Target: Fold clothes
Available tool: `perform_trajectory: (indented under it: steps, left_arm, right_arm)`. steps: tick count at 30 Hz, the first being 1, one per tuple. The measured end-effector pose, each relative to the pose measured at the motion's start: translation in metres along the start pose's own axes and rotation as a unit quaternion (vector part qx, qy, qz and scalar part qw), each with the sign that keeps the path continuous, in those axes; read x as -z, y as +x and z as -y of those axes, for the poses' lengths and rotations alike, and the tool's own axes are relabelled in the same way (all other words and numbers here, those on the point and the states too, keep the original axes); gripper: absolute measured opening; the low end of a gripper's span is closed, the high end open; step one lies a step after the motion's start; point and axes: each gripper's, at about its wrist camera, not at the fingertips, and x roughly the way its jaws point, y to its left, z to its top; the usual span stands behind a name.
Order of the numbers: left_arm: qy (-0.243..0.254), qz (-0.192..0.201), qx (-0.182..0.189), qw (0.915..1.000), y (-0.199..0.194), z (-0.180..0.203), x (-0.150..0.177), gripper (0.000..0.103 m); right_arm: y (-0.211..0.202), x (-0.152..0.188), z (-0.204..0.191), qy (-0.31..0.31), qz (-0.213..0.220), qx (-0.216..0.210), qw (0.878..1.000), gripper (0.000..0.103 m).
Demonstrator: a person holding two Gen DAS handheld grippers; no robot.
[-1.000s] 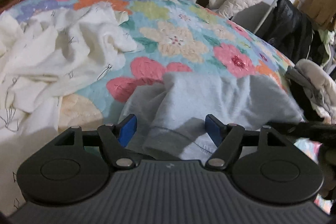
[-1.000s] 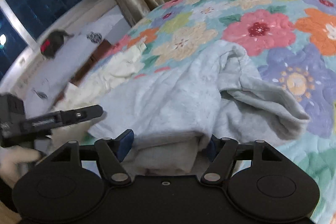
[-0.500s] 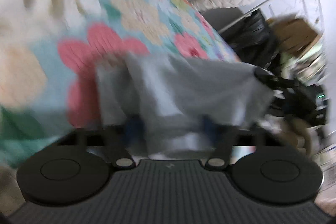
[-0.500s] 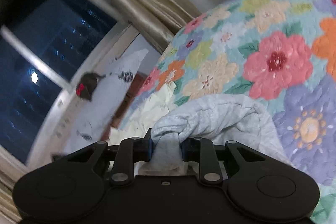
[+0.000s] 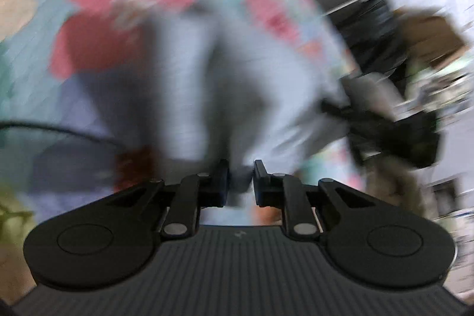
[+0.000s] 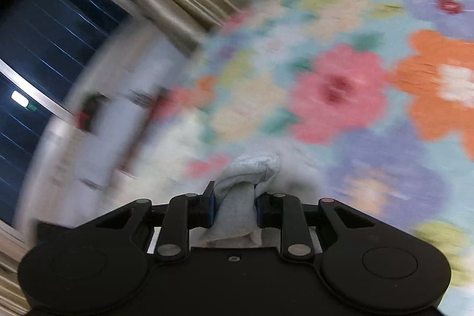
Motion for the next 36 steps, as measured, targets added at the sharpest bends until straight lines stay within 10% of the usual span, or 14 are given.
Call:
perform_trajectory:
  steps: [4,8,12,16,21,28,31,34,36]
  left_arm:
    - [0.071,0.009,-0.024,0.9971,-0.013,0.031,-0.002,0.019]
    - [0.146,0.111,-0.054,0.9816,-0.047,0.072,-0.009,0.031]
    - [0.153,0.206,-0.061,0.9647,-0.056,0.088,-0.019,0.042]
    - [0.169,0.139,-0.081,0.9724,-0.011,0.076,-0.018,0.039]
    - [0.150,0.104,-0.112,0.9769,0.027,0.032,0.009,0.035]
    - [0.179,0.078,-0.166,0.9667,-0.006,0.052,0.004,0.039]
    - [0.199,0.106,-0.193,0.9548,-0.034,0.051,-0.002,0.049]
    - [0.180,0.115,-0.182,0.9600,-0.040,0.036,-0.021,0.077]
    - [0.165,0.096,-0.169,0.9671,-0.034,0.027,-0.029,0.078]
  right_arm:
    - [0.005,0.023,0.031,0.020,-0.001,0.041,0.999,0.038]
    - [-0.010,0.033,0.008,-0.059,0.032,0.108,0.992,0.052]
    - [-0.026,0.045,-0.036,-0.194,0.058,0.255,0.946,0.066]
    - [-0.024,0.056,-0.070,-0.311,0.081,0.346,0.882,0.066]
    - [-0.013,0.055,-0.081,-0.307,0.086,0.191,0.928,0.066]
    - [0.013,0.080,0.007,-0.117,0.009,0.135,0.984,0.066]
    - [-0.009,0.077,0.015,-0.076,0.028,0.102,0.991,0.066]
    - [-0.024,0.071,0.011,-0.070,0.042,0.092,0.992,0.069]
    - [-0.035,0.065,0.009,-0.065,0.052,0.058,0.995,0.075]
